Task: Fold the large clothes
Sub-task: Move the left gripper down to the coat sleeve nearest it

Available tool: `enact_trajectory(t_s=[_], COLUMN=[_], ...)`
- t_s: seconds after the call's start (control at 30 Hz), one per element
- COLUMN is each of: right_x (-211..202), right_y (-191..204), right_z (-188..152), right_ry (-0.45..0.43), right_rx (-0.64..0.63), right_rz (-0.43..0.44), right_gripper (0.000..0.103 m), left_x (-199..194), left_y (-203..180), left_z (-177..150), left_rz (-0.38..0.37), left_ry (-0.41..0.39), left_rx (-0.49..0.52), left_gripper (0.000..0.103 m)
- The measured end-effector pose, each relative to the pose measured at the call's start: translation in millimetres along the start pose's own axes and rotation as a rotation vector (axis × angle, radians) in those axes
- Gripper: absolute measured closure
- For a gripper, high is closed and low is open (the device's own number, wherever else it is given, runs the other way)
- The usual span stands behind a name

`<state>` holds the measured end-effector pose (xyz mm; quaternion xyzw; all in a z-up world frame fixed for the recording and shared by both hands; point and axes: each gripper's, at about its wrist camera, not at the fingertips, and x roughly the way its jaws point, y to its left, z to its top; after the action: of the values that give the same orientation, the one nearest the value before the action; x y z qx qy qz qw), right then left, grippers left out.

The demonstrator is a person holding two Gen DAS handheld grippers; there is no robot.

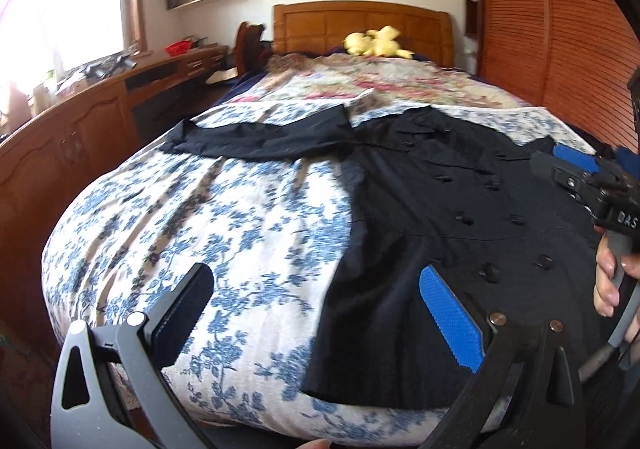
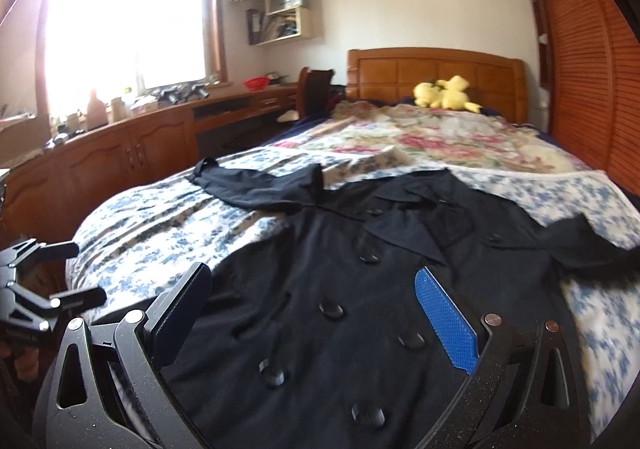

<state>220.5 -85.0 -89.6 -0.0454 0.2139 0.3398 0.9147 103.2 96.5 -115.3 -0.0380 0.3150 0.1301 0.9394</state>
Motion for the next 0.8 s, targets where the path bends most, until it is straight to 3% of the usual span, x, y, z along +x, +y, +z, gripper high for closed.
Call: enact_trajectory(t_s=[0.17,0.33,0.53,0.8], right_x=[53,86,98,92], right_y=[9,6,-2,-8], right_z=[7,-10,-19,-14], right_ry=[0.047,0.114,0.163,0.142], right_rx=[-0.048,0.012,0.053,0.011], right_rz=[0.055,0.145,0.155,0.083], right_gripper=[0.0,0.0,0.0,0.0], left_x=[26,50,92,158], left_y=[17,38,65,82], left_z=[6,18,37,76], left_rz=[0.02,0.086,-0.022,-0.05], left_ry=[0.032,0.079,0.131,0.127], left_rx=[-0.053,-0.039,-0.079,-0.087], left_gripper=[0.0,0.0,0.0,0.0])
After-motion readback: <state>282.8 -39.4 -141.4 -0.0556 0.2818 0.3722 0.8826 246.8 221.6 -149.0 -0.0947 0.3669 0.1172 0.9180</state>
